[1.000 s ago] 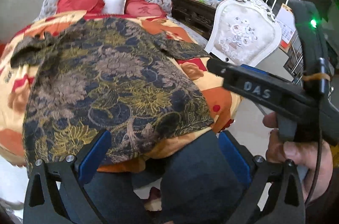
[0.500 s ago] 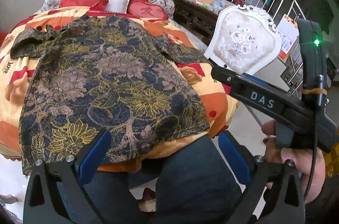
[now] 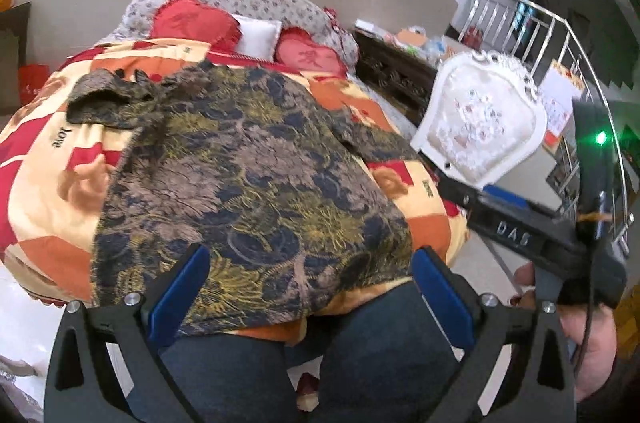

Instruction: Fold small clothes

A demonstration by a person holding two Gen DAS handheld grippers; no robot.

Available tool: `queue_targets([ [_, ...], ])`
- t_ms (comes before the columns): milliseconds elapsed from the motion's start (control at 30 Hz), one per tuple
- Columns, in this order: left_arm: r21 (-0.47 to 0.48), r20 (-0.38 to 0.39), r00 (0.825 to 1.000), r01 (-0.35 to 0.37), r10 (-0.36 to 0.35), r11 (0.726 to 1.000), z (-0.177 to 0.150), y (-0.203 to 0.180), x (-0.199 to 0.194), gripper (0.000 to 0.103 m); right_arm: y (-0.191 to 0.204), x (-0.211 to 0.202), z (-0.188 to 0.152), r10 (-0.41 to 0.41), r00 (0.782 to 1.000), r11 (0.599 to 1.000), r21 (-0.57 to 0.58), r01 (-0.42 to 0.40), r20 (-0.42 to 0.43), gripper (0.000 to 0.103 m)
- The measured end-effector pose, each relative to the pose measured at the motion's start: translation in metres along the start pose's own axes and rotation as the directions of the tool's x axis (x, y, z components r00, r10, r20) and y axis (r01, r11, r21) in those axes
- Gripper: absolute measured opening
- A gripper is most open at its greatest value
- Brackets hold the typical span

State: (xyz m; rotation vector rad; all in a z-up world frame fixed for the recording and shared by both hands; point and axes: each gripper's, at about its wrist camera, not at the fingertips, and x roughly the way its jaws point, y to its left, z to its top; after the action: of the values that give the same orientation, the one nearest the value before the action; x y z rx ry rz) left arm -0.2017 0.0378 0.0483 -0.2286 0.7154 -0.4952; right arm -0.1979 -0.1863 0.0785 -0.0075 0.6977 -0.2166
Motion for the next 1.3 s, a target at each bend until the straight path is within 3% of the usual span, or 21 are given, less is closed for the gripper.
queue_targets([
  [233, -0.066, -0.016, 1.000, -0.028, 0.027, 0.997, 0.003, 0.014, 0.002, 0.103, 0.012, -0.003, 0.004, 0.008, 1.000, 0.999, -0.038, -0.008, 0.013, 0.085],
  [533, -0.096, -0.002, 1.000, -0.029, 0.029, 0.995, 0.000, 0.023, -0.003, 0.103, 0.007, 0.000, 0.006, -0.017, 1.000, 1.000, 0.010, 0.017, 0.006, 0.085],
  [667, -0.128, -0.002, 0.996, -0.088, 0.089, 0.988, 0.006, 0.030, 0.001, 0.103, 0.009, -0.001, 0.006, -0.016, 1.000, 1.000, -0.009, 0.016, 0.017, 0.085],
  [833, -0.078, 0.013, 0.966, -0.257, 0.259, 0.963, 0.042, 0.031, 0.020, 0.103, 0.015, 0.013, 0.018, -0.017, 0.999, 0.998, -0.053, 0.019, 0.033, 0.085],
  [1100, -0.034, -0.012, 0.944, -0.330, 0.330, 0.943, 0.090, 0.037, 0.061, 0.103, 0.008, 0.036, 0.056, 0.001, 0.997, 0.997, -0.075, 0.005, 0.075, 0.085],
  [1300, -0.046, -0.054, 0.912, -0.410, 0.407, 0.911, 0.119, 0.059, 0.108, 0.103, 0.005, 0.095, 0.094, -0.017, 0.999, 0.997, -0.070, 0.019, 0.030, 0.085],
])
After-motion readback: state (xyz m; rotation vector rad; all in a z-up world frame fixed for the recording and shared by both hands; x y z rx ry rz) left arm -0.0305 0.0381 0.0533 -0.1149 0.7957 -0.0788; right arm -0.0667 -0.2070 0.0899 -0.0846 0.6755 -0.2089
